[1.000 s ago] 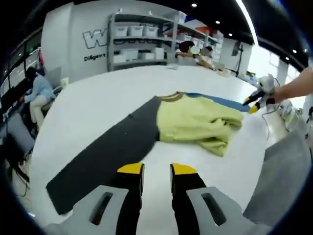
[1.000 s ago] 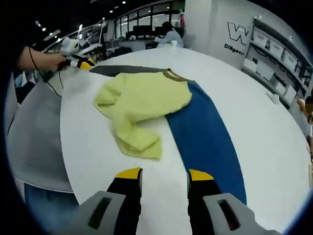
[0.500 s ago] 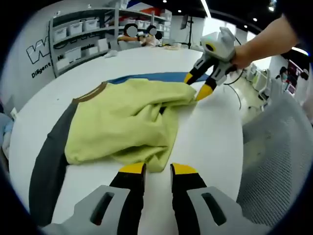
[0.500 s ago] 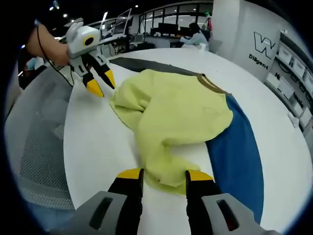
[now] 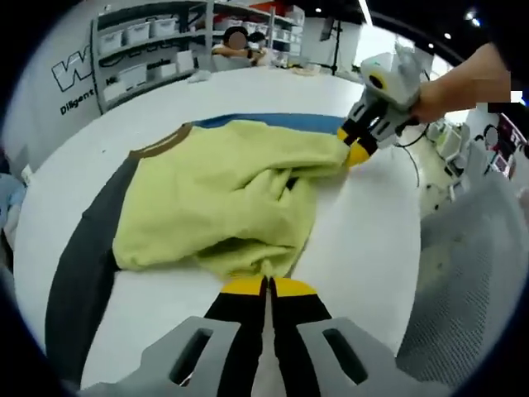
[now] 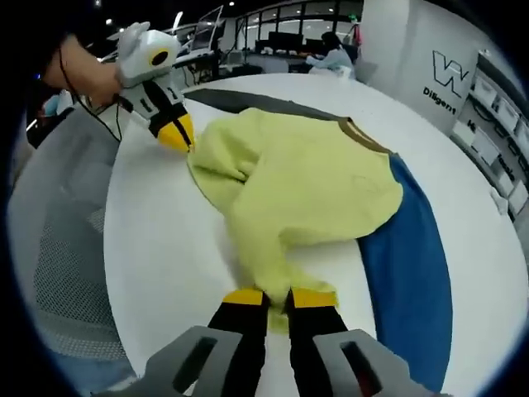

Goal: Fold the garment on the visible template until the final outline fits inside the template.

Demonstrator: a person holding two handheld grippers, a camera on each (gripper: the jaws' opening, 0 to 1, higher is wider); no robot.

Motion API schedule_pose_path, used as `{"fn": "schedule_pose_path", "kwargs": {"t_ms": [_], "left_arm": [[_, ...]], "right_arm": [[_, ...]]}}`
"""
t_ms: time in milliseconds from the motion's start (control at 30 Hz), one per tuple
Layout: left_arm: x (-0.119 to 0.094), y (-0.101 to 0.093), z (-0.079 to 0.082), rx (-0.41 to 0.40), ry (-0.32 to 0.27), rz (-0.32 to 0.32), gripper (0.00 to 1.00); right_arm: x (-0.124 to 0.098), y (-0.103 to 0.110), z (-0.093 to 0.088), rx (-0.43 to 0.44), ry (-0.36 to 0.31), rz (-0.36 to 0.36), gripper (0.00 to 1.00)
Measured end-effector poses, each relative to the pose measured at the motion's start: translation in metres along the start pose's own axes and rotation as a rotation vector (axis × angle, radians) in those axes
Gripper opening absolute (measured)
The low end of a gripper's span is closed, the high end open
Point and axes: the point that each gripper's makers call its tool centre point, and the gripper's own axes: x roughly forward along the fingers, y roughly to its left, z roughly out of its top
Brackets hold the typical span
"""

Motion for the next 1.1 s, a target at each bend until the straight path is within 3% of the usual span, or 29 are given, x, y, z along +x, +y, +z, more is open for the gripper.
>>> {"fn": "schedule_pose_path", "kwargs": {"t_ms": [133, 200, 300, 400, 433, 500, 533, 600, 767, 867, 933, 1000, 1100], "left_arm": [[-0.033, -0.004, 0.007, -0.033, -0.030, -0.037, 0.02], [-0.051, -0.003, 0.005, -0.031, -0.026, -0.042, 0.02], [-0.071, -0.002, -0.006, -0.037, -0.003, -0.050, 0.02], [-0.085, -0.004, -0.022, -0.067, 0.024, -0.063, 0.02], [-0.087, -0.008, -0.026, -0.080, 0.026, -0.075, 0.02], [-0.087, -0.033, -0.036, -0.136, 0.045, -0.185, 0.02], [-0.086, -0.049, -0.041, -0.121, 0.062, -0.240, 0.02], [-0.082, -0.063, -0.048, -0.069, 0.078, -0.267, 0.02], [-0.069, -0.088, -0.058, -0.114, 0.086, -0.321, 0.02], [-0.067, -0.077, -0.061, -0.083, 0.085, -0.263, 0.00], [-0.068, -0.055, -0.063, -0.079, 0.071, -0.168, 0.00], [-0.070, -0.032, -0.072, -0.049, 0.089, -0.071, 0.00], [-0.069, -0.031, -0.086, -0.031, 0.124, -0.076, 0.03]], "right_arm": [[-0.011, 0.029, 0.010, 0.025, -0.017, 0.137, 0.00], [-0.019, 0.052, 0.015, 0.135, -0.022, 0.257, 0.00], [-0.027, 0.068, 0.025, 0.237, -0.067, 0.336, 0.00], [-0.032, 0.079, 0.025, 0.393, -0.062, 0.405, 0.00], [-0.030, 0.077, 0.021, 0.387, -0.061, 0.388, 0.01], [-0.027, 0.070, 0.003, 0.339, -0.001, 0.316, 0.00], [-0.026, 0.070, -0.003, 0.312, 0.017, 0.292, 0.00], [-0.025, 0.068, -0.016, 0.253, 0.062, 0.237, 0.00], [-0.027, 0.068, -0.040, 0.090, 0.140, 0.178, 0.00], [-0.030, 0.061, -0.036, 0.038, 0.095, 0.121, 0.08], [-0.034, 0.061, -0.036, 0.026, 0.083, 0.100, 0.19], [-0.038, 0.064, -0.035, 0.002, 0.057, 0.096, 0.23], [-0.038, 0.078, -0.040, 0.030, 0.062, 0.128, 0.28]]}}
